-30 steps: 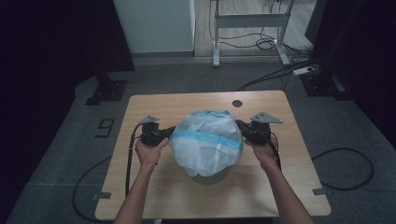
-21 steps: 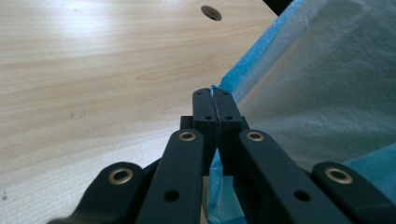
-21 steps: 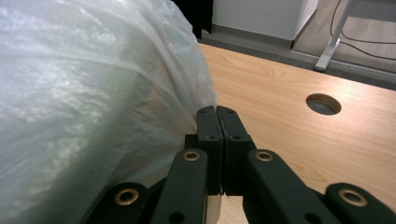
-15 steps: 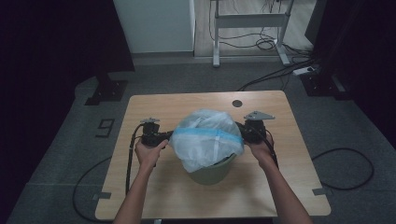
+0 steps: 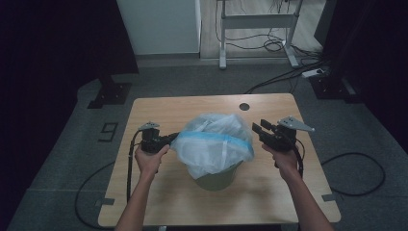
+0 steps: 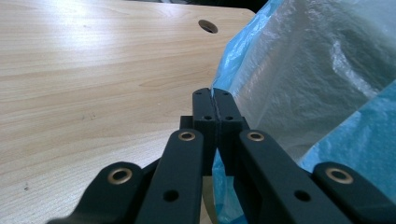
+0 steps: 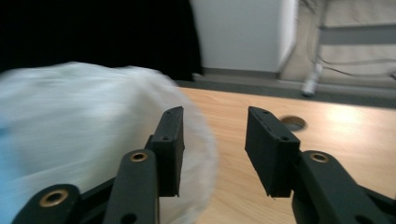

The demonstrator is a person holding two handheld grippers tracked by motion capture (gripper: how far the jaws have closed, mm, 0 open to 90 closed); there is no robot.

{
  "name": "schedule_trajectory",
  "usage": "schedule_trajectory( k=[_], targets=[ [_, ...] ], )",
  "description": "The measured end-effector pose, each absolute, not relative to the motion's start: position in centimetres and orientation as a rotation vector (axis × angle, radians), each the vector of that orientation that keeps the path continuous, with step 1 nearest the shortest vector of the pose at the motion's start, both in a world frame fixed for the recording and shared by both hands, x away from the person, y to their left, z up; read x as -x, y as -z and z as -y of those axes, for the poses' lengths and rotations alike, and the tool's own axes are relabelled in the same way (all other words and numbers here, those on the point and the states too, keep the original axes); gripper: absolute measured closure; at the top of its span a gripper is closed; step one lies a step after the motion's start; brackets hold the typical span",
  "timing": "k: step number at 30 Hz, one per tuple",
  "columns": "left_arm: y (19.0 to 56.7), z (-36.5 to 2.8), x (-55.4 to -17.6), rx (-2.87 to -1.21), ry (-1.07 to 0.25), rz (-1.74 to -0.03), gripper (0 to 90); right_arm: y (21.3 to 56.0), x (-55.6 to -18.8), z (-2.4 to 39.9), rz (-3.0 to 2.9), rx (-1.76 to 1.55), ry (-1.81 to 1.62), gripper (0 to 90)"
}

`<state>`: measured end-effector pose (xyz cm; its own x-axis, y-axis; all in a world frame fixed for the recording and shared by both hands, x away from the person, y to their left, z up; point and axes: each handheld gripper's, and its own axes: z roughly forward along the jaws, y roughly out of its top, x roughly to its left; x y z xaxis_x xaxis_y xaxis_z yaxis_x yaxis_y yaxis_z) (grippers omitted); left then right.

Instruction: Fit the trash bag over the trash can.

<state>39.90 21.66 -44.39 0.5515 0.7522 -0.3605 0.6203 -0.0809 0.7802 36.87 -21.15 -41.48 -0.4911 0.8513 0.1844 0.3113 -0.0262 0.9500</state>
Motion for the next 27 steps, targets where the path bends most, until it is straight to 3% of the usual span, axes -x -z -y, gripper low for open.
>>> schedule_trajectory(
  k=[7, 12, 17, 19, 20, 24, 27],
  targets=[
    [44.3, -21.9, -39.5, -1.766, -0.168, -1.137, 88.4, 39.5, -33.6, 19.2, -1.968, -0.992, -1.624, 41.0],
    [44.0, -22.1, -39.3, -1.757, -0.171, -1.139, 88.3, 39.0, -33.3, 17.3, -2.102, -0.897, -1.583, 34.2],
    [43.8, -22.2, -39.2, -1.753, -0.174, -1.133, 88.1, 39.2, -33.8, 16.3, -2.189, -0.848, -1.526, 34.6],
    [43.8, -22.2, -39.2, -1.753, -0.174, -1.129, 88.1, 39.2, -33.6, 15.9, -2.225, -0.799, -1.487, 44.5],
    [43.8, -22.3, -39.2, -1.755, -0.176, -1.13, 88.1, 39.2, -33.2, 15.7, -2.259, -0.736, -1.439, 60.6],
    [43.9, -22.5, -39.1, -1.75, -0.176, -1.132, 88.0, 39.3, -32.2, 15.8, -2.248, -0.693, -1.376, 83.9],
    [44.0, -22.7, -38.9, -1.744, -0.176, -1.131, 88.0, 39.1, -31.2, 16.4, -2.218, -0.674, -1.431, 88.6]
  ],
)
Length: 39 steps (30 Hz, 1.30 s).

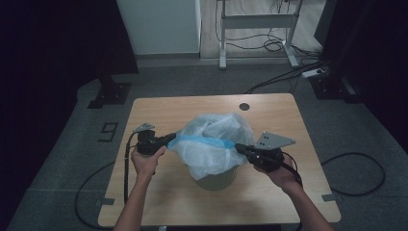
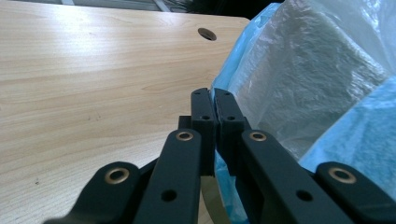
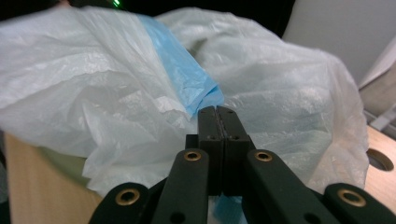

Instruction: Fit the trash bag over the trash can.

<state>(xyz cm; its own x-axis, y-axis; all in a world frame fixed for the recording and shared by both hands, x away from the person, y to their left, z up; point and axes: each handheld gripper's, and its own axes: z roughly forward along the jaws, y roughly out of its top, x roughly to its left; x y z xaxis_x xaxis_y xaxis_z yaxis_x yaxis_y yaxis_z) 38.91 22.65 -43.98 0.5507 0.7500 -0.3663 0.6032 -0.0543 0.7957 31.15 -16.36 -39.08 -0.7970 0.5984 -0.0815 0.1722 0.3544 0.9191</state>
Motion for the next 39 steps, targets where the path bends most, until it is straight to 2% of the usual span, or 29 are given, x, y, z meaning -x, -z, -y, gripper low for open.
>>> schedule_trajectory(
  k=[8, 17, 30, 39],
  targets=[
    [43.9, -22.9, -38.2, -1.741, -0.178, -1.118, 87.8, 39.5, -27.1, 17.8, -2.103, -0.639, -1.627, 88.8],
    [44.0, -22.8, -37.6, -1.766, -0.167, -1.09, 89.0, 43.6, -23.1, 16.4, -2.212, -0.505, -1.736, 88.8],
    [44.6, -22.7, -37.1, -1.804, -0.155, -1.094, 89.2, 48.9, -24.7, 14.6, -2.314, -0.585, -1.6, 88.7],
    [45.1, -22.1, -37.2, -1.821, -0.145, -1.098, 89.2, 49.7, -24.6, 15.4, -2.301, -0.613, -1.576, 88.7]
  ],
)
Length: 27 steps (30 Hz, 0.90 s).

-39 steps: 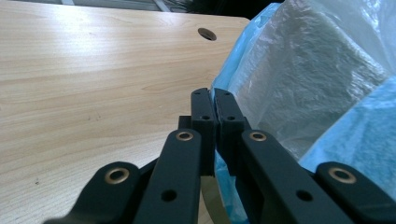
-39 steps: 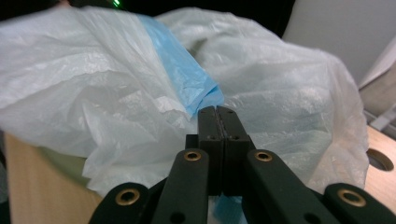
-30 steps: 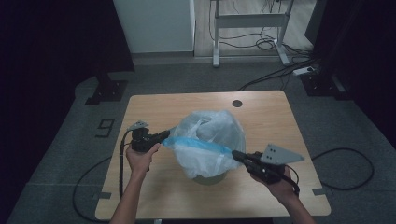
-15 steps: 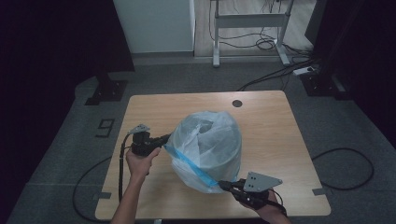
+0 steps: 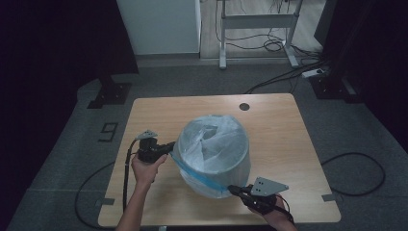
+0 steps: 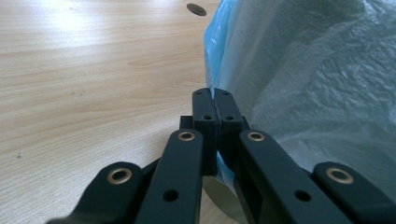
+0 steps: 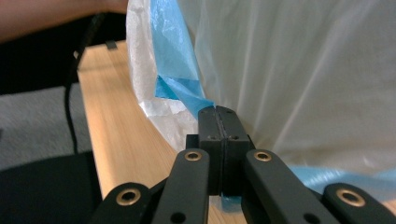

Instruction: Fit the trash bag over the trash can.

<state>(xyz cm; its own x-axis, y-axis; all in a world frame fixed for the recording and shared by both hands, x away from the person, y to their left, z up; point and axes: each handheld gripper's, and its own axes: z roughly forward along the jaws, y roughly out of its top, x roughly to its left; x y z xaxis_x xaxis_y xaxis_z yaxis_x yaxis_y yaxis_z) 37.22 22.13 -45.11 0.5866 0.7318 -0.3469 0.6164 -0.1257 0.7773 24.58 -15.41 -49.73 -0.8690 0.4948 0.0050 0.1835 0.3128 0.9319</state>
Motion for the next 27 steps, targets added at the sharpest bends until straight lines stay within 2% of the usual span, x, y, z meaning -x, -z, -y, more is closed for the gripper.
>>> schedule_trajectory(
  k=[5, 7, 10, 16, 19, 23, 25, 27],
  targets=[
    [45.2, -21.9, -37.2, -1.827, -0.141, -1.095, 89.1, 50.9, -25.2, 15.5, -2.31, -0.667, -1.545, 88.5],
    [45.1, -22.0, -37.2, -1.826, -0.142, -1.095, 89.0, 51.0, -25.2, 15.9, -2.278, -0.709, -1.583, 73.9],
    [45.1, -22.0, -37.2, -1.826, -0.143, -1.096, 88.9, 50.0, -24.3, 17.0, -2.161, -0.742, -1.638, 58.1],
    [45.1, -21.9, -37.1, -1.828, -0.143, -1.093, 88.5, 48.1, -24.1, 18.8, -1.982, -0.862, -1.618, 40.8],
    [45.2, -21.7, -37.1, -1.829, -0.14, -1.091, 88.5, 47.6, -25.0, 18.5, -1.985, -0.889, -1.639, 36.8],
    [45.1, -21.7, -37.1, -1.826, -0.137, -1.09, 88.5, 47.4, -25.3, 17.0, -2.021, -0.87, -1.628, 37.3],
    [45.1, -21.8, -37.1, -1.826, -0.139, -1.09, 88.5, 47.5, -25.3, 16.5, -2.013, -0.877, -1.588, 50.1],
    [45.1, -21.8, -37.1, -1.825, -0.146, -1.087, 88.5, 47.5, -25.4, 16.5, -2.007, -0.884, -1.567, 69.6]
  ],
)
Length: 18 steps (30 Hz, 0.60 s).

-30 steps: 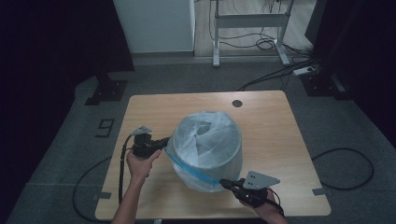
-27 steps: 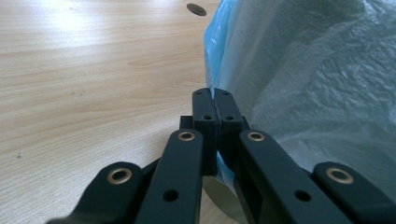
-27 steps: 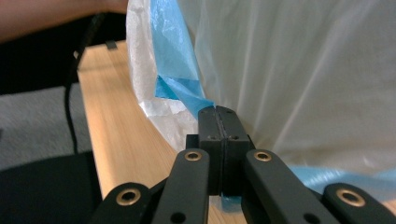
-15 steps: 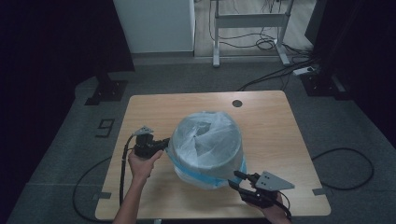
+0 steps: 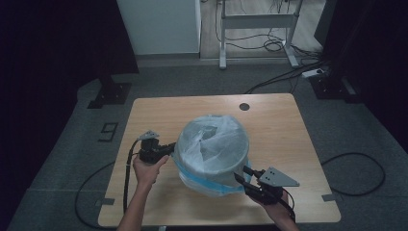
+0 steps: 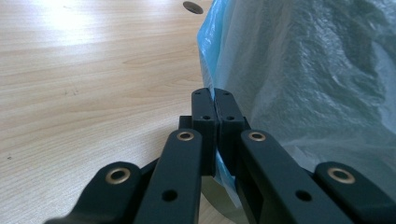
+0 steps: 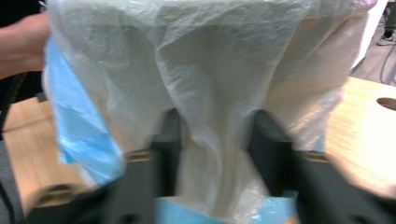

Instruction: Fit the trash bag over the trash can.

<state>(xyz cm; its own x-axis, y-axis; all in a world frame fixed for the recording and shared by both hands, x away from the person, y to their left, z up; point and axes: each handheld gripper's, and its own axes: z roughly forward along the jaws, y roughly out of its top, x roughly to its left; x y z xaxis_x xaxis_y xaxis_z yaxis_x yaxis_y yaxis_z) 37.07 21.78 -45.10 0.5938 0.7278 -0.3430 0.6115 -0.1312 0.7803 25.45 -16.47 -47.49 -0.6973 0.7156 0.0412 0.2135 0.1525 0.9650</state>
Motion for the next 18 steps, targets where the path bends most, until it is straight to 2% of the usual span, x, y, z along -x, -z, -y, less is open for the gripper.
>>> schedule_trajectory(
  k=[2, 3, 6, 18],
  targets=[
    [45.1, -21.8, -37.0, -1.824, -0.149, -1.085, 88.7, 47.4, -25.7, 16.5, -2.016, -0.874, -1.553, 85.2],
    [45.0, -21.8, -37.0, -1.821, -0.159, -1.087, 88.9, 47.4, -25.9, 16.6, -2.015, -0.866, -1.538, 88.7],
    [45.0, -21.8, -36.9, -1.836, -0.18, -1.101, 89.3, 47.4, -26.2, 16.8, -1.995, -0.846, -1.481, 89.0],
    [46.8, -20.6, -36.6, -1.937, -0.134, -1.136, 89.2, 52.8, -29.3, 17.9, -2.052, -1.111, -1.536, 89.0]
  ],
)
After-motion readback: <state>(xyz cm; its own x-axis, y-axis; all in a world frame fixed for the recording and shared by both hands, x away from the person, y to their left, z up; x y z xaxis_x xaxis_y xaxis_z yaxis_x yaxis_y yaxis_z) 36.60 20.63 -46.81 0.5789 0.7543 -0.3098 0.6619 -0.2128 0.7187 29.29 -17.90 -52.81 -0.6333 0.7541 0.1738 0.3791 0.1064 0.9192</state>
